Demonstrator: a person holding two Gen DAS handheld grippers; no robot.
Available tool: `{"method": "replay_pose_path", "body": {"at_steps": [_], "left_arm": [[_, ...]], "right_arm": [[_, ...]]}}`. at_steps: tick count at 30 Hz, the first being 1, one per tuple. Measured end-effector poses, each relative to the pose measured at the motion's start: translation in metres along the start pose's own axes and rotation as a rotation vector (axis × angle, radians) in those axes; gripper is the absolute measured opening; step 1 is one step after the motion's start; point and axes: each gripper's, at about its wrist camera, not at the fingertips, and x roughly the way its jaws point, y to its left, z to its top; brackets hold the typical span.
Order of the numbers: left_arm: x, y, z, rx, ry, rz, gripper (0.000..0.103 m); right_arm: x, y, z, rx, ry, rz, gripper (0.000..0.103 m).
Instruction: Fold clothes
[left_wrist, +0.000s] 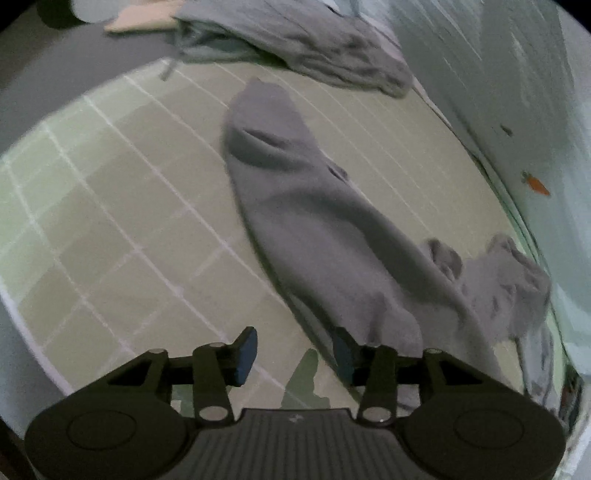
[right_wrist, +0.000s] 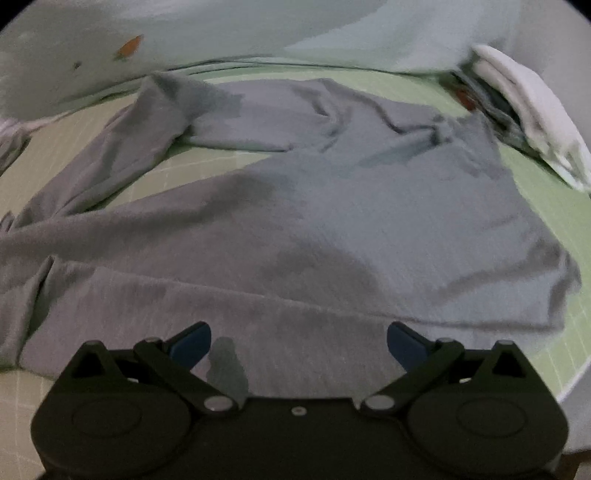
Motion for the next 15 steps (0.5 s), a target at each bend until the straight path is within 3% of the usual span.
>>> {"method": "replay_pose_path", "body": {"at_steps": [3,6,7,8,9,11,13,15], "left_arm": [[0.010,-0.009,-0.001,0.005,0.023,-0.023,0.048],[0.018,-0.020,0.001,0.025,0.026,-0.024,0.043],[0.021,-0.024,0.002,0.035,0.023,-0.021,0.037],[0.022,-0.027,0.002,0.045,0.026,-0.013,0.012],[0.023,-0.031,0.002,0.056,0.029,-0.005,0.004],[0.025,-0.038,0.002,0.077,0.035,0.011,0.004],[0.018,-0.042,0.002,0.101,0.024,0.026,0.004],[0.005,-0.043,0.002,0.127,0.002,0.041,0.004]], "right_arm": [[0.003,0.012,0.004,-0.101,-0.031,0.042,0.102],[0.010,0.025,0.010,-0.196,-0.044,0.092,0.092],[0.011,0.026,0.011,-0.202,-0.040,0.122,0.084],[0.013,0.027,0.012,-0.208,-0.036,0.151,0.074],[0.014,0.028,0.014,-0.214,-0.033,0.181,0.070],[0.014,0.030,0.014,-0.219,-0.033,0.237,0.030],[0.008,0.031,0.012,-0.246,-0.045,0.228,0.001],[-0.004,0.027,0.009,-0.252,-0.069,0.238,0.001]]}}
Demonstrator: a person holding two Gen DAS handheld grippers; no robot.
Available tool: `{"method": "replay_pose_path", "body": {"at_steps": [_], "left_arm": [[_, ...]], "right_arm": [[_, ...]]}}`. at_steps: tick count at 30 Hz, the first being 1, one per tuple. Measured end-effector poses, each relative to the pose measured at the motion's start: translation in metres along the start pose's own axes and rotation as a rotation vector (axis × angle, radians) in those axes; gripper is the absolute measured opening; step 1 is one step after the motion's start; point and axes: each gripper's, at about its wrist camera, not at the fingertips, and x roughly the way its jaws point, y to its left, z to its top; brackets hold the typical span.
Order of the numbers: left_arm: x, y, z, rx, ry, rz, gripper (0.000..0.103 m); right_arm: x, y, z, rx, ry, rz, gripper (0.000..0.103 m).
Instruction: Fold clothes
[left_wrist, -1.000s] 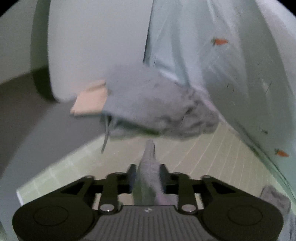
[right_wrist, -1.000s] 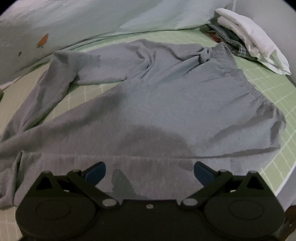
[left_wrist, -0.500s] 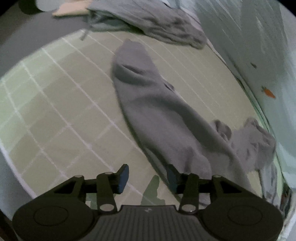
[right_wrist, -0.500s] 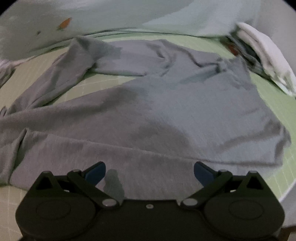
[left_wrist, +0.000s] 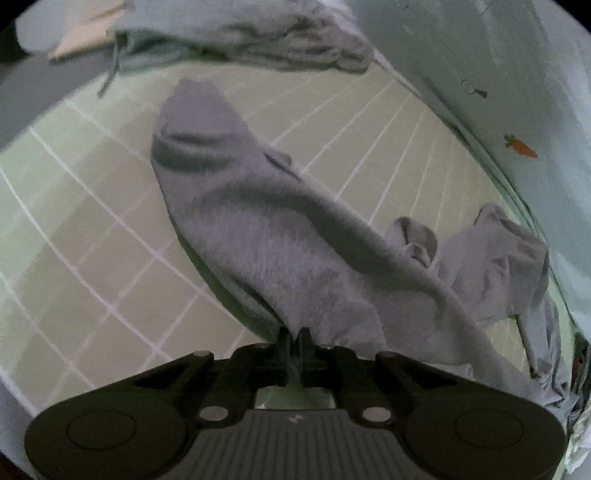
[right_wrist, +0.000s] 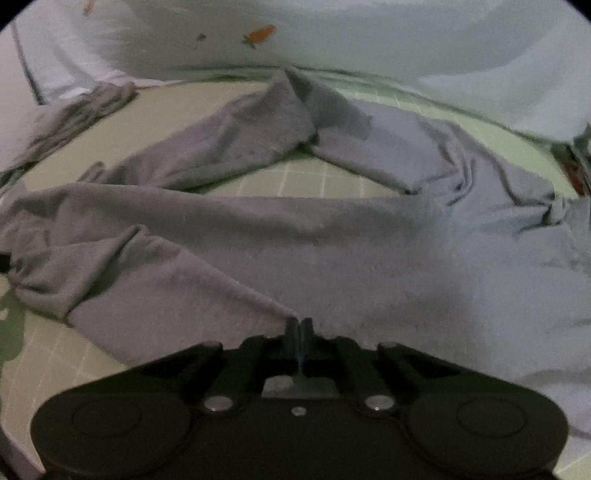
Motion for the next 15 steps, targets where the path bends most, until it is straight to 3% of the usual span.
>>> {"method": "replay_pose_path", "body": {"at_steps": [6,8,10,13,15], "left_arm": [[-0.053,0.018,-0.001,-0.014,-0.062,0.008,0.004],[-0.062,0.025,-0.006,-0.021,-0.063,0.027,0.004],[-0.063,0.029,-0.014,0.008,-0.059,0.080,0.004],[-0.041,0.032,-0.027,0.028,0.021,0.181,0.006],[-0.036,0.030,-0.034,0.018,0.037,0.195,0.010]], "right_arm": [[-0.059,-0.003,-0.012,0.064,-0.075,0.076,0.000],[-0.069,0.001,-0.020,0.049,-0.065,0.094,0.000],[-0.065,0.003,-0.032,0.054,-0.004,0.130,0.000],[-0.041,0.005,-0.045,0.069,0.130,0.153,0.002],[-0.039,0.002,-0.044,0.071,0.130,0.138,0.008]]}}
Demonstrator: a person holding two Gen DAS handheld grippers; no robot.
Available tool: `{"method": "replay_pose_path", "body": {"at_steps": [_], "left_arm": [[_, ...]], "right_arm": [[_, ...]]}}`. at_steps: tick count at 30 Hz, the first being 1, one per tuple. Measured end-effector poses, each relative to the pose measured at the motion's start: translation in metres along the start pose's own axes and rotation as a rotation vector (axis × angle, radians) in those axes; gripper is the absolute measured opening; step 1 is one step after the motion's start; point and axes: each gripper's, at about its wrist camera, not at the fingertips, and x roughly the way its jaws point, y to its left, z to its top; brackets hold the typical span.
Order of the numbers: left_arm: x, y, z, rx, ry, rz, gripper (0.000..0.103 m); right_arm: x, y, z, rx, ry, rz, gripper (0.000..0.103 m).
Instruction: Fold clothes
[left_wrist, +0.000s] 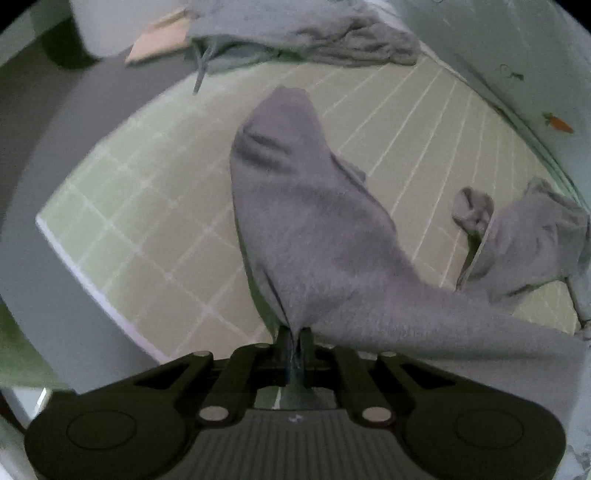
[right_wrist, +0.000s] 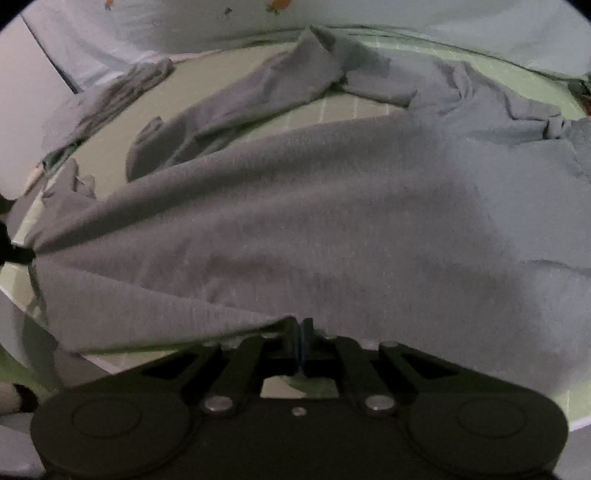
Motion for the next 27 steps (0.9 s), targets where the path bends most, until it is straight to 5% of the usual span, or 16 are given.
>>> {"method": "replay_pose_path", "body": {"at_steps": [2,4,9,13,17,21,22,23,24,27], "left_arm": [[-0.005,-0.006,-0.003,0.013,-0.027,0.008,0.017],[-0.011,-0.013,-0.005,0.029,-0.057,0.018,0.030],[-0.029,-0.033,-0.010,0.034,-0.138,0.008,0.067],[-0.040,-0.057,-0.018,0.040,-0.182,0.002,0.078],[-0.040,-0.090,-0.033,0.045,-0.184,0.020,0.080],[-0.038,-0.125,-0.049,0.054,-0.166,0.048,0.081],[-0.037,-0.134,-0.053,0.058,-0.162,0.059,0.081],[-0.038,-0.142,-0.057,0.065,-0.162,0.071,0.081],[-0.038,-0.150,-0.060,0.073,-0.164,0.083,0.081],[-0.043,-0.167,-0.067,0.096,-0.178,0.130,0.081]], "right_arm": [[-0.007,-0.005,0.004,0.003,-0.046,-0.026,0.047],[-0.017,-0.020,0.007,0.038,-0.114,-0.064,0.062],[-0.029,-0.096,0.009,0.255,-0.193,-0.226,0.077],[-0.042,-0.184,-0.009,0.591,-0.235,-0.386,0.080],[-0.049,-0.257,-0.035,0.848,-0.223,-0.448,0.081],[-0.041,-0.290,-0.038,0.869,-0.206,-0.355,0.077],[-0.038,-0.292,-0.034,0.842,-0.208,-0.338,0.069],[-0.035,-0.294,-0.030,0.811,-0.206,-0.317,0.035],[-0.032,-0.298,-0.024,0.766,-0.194,-0.292,0.022],[-0.040,-0.315,-0.014,0.679,-0.255,-0.314,0.008]]}}
